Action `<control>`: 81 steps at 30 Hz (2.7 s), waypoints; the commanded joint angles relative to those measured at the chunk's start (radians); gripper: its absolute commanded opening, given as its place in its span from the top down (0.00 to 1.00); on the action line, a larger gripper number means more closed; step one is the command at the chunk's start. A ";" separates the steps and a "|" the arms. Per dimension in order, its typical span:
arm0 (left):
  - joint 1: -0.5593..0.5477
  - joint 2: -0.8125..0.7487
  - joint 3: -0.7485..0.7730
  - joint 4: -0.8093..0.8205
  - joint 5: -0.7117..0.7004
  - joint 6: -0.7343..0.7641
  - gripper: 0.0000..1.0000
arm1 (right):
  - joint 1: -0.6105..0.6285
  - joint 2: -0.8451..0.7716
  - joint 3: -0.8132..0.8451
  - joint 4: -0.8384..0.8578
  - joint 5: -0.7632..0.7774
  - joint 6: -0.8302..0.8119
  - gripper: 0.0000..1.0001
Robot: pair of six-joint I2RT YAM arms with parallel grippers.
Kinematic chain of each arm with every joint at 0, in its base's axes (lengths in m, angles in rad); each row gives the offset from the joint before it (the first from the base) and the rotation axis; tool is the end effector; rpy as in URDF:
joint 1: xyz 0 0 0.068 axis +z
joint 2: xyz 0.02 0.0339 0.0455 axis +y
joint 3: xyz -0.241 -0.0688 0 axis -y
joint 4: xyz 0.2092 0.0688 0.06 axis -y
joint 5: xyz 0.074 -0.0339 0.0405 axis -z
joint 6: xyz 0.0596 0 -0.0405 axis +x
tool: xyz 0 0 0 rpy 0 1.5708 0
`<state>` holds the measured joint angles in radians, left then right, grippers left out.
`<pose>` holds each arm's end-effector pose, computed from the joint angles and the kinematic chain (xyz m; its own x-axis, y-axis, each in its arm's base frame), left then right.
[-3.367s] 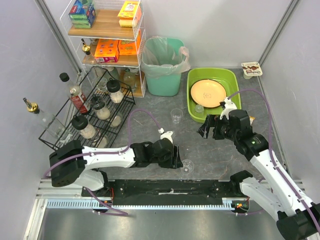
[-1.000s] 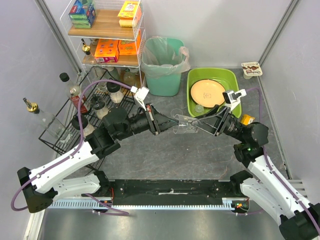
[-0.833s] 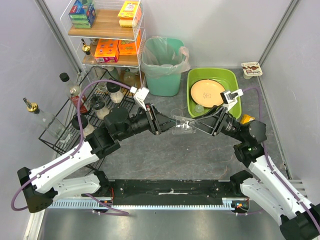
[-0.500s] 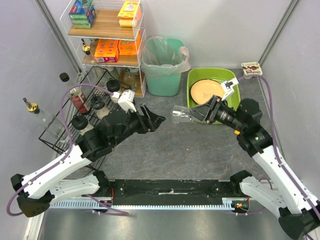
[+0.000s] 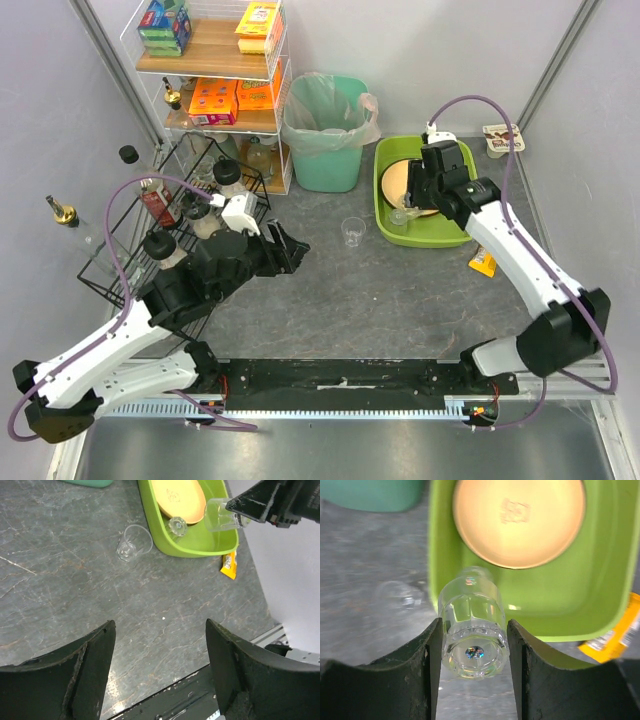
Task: Clear the kitchen counter
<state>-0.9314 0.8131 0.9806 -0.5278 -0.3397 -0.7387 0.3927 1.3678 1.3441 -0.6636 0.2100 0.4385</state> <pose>0.1189 -0.1266 0.3367 -0.5397 -0.3381 -0.7710 0.2802 0.7914 -0.5432 0.2674 0.0973 0.3206 -0.6264 0.1900 -0.7560 0.0448 0.9770 0.2084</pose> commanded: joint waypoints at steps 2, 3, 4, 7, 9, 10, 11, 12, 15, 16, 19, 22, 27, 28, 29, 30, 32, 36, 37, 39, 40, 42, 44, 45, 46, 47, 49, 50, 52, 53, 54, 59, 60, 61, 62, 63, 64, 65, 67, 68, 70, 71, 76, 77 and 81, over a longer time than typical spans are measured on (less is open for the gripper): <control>0.003 0.017 0.010 -0.011 0.019 0.073 0.21 | -0.074 0.111 0.023 -0.059 0.143 -0.121 0.92; 0.003 0.021 0.010 -0.009 0.024 0.074 0.21 | -0.090 0.129 0.017 -0.057 0.138 -0.129 0.92; 0.005 0.029 0.010 -0.011 0.027 0.079 0.21 | -0.097 0.151 0.010 -0.057 0.143 -0.136 0.92; 0.005 0.046 0.009 -0.008 0.036 0.085 0.21 | -0.115 0.191 -0.008 -0.042 0.123 -0.150 0.93; 0.005 0.054 0.007 -0.003 0.042 0.087 0.21 | -0.118 0.214 -0.014 -0.037 0.103 -0.161 0.93; 0.006 0.060 0.006 -0.003 0.044 0.088 0.21 | -0.118 0.227 -0.016 -0.034 0.106 -0.164 0.94; 0.006 0.063 0.006 0.002 0.047 0.088 0.21 | -0.121 0.241 -0.022 -0.027 0.103 -0.167 0.94; 0.005 0.066 0.004 0.003 0.051 0.088 0.21 | -0.124 0.260 -0.025 -0.022 0.098 -0.169 0.93; 0.005 0.078 0.003 0.005 0.064 0.087 0.21 | -0.130 0.297 -0.040 -0.007 0.088 -0.169 0.92; 0.005 0.077 0.003 0.005 0.065 0.090 0.21 | -0.133 0.306 -0.052 0.005 0.069 -0.169 0.91; 0.005 0.077 0.000 0.006 0.064 0.093 0.21 | -0.140 0.323 -0.085 0.048 0.040 -0.169 0.88; 0.006 0.077 0.003 0.003 0.067 0.096 0.21 | -0.146 0.347 -0.099 0.068 0.026 -0.167 0.86; 0.008 0.074 0.001 0.000 0.074 0.101 0.20 | -0.147 0.372 -0.128 0.108 0.003 -0.164 0.72; 0.008 0.072 0.000 -0.001 0.073 0.101 0.20 | -0.147 0.369 -0.134 0.116 0.008 -0.165 0.67; 0.011 0.070 -0.002 -0.001 0.074 0.101 0.20 | -0.147 0.367 -0.138 0.124 0.009 -0.165 0.61; 0.009 0.070 -0.002 0.000 0.076 0.099 0.20 | -0.146 0.364 -0.141 0.127 0.012 -0.162 0.52; 0.011 0.070 -0.002 0.000 0.077 0.101 0.20 | -0.147 0.350 -0.146 0.131 0.017 -0.161 0.34; 0.011 0.081 0.006 -0.001 0.082 0.104 0.18 | -0.146 0.301 -0.155 0.134 0.037 -0.161 0.15; 0.011 0.084 0.009 0.000 0.084 0.107 0.17 | -0.147 0.284 -0.155 0.134 0.043 -0.159 0.13; 0.011 0.092 0.015 0.002 0.085 0.110 0.16 | -0.147 0.240 -0.154 0.128 0.057 -0.156 0.08; 0.013 0.100 0.016 0.003 0.090 0.110 0.15 | -0.147 0.219 -0.151 0.125 0.063 -0.155 0.06; 0.013 0.116 0.023 0.015 0.096 0.111 0.14 | -0.146 0.165 -0.142 0.105 0.074 -0.150 0.03; 0.013 0.138 0.027 0.037 0.106 0.114 0.14 | -0.147 0.128 -0.137 0.088 0.072 -0.152 0.02; 0.013 0.152 0.030 0.048 0.111 0.114 0.13 | -0.147 0.094 -0.140 0.079 0.068 -0.150 0.02; 0.014 0.171 0.036 0.060 0.117 0.113 0.13 | -0.146 0.064 -0.141 0.069 0.062 -0.150 0.02; 0.014 0.194 0.039 0.074 0.116 0.110 0.13 | -0.147 0.035 -0.146 0.062 0.049 -0.146 0.02; 0.026 0.244 0.050 0.100 0.117 0.095 0.12 | -0.146 -0.021 -0.160 0.055 0.010 -0.138 0.02; 0.035 0.276 0.055 0.109 0.119 0.079 0.11 | -0.147 -0.047 -0.172 0.055 -0.016 -0.133 0.02; 0.069 0.342 0.064 0.138 0.131 0.043 0.11 | -0.147 -0.094 -0.189 0.039 -0.058 -0.120 0.06; 0.089 0.377 0.072 0.167 0.151 0.027 0.11 | -0.149 -0.116 -0.197 0.030 -0.072 -0.112 0.09; 0.100 0.406 0.075 0.182 0.159 0.019 0.11 | -0.146 -0.139 -0.204 0.022 -0.092 -0.107 0.11; 0.128 0.567 0.095 0.324 0.143 -0.053 0.15 | -0.146 -0.251 -0.255 0.010 -0.158 -0.093 0.14; 0.129 0.613 0.107 0.337 0.142 -0.063 0.17 | -0.146 -0.268 -0.263 0.006 -0.158 -0.090 0.14; 0.131 0.650 0.121 0.351 0.136 -0.065 0.19 | -0.146 -0.288 -0.267 -0.001 -0.164 -0.089 0.14; 0.131 0.681 0.138 0.356 0.128 -0.074 0.21 | -0.146 -0.305 -0.275 -0.004 -0.166 -0.087 0.14; 0.131 0.719 0.150 0.364 0.116 -0.080 0.26 | -0.146 -0.315 -0.281 -0.005 -0.167 -0.086 0.14; 0.131 0.753 0.162 0.377 0.105 -0.074 0.32 | -0.146 -0.326 -0.286 -0.008 -0.169 -0.084 0.14; 0.131 0.785 0.171 0.387 0.094 -0.074 0.34 | -0.146 -0.335 -0.295 -0.007 -0.172 -0.083 0.14; 0.132 0.846 0.196 0.408 0.084 -0.064 0.36 | -0.146 -0.346 -0.324 -0.005 -0.164 -0.075 0.15; 0.132 0.872 0.202 0.420 0.085 -0.062 0.37 | -0.146 -0.348 -0.338 -0.008 -0.166 -0.075 0.16; 0.132 0.914 0.205 0.443 0.088 -0.067 0.37 | -0.147 -0.357 -0.368 -0.007 -0.167 -0.072 0.16; 0.132 0.929 0.204 0.453 0.087 -0.070 0.37 | -0.146 -0.364 -0.385 -0.004 -0.169 -0.069 0.16; 0.141 1.001 0.222 0.433 0.062 -0.116 0.37 | -0.144 -0.392 -0.422 -0.001 -0.175 -0.066 0.16; 0.146 1.017 0.233 0.416 0.064 -0.126 0.38 | -0.146 -0.397 -0.424 -0.001 -0.178 -0.067 0.16; 0.155 1.046 0.245 0.399 0.079 -0.137 0.38 | -0.146 -0.403 -0.424 -0.002 -0.184 -0.067 0.16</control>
<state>-0.7914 1.8393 1.1805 -0.1398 -0.2314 -0.8234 0.2459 0.9951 0.9176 -0.6781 0.0399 0.3660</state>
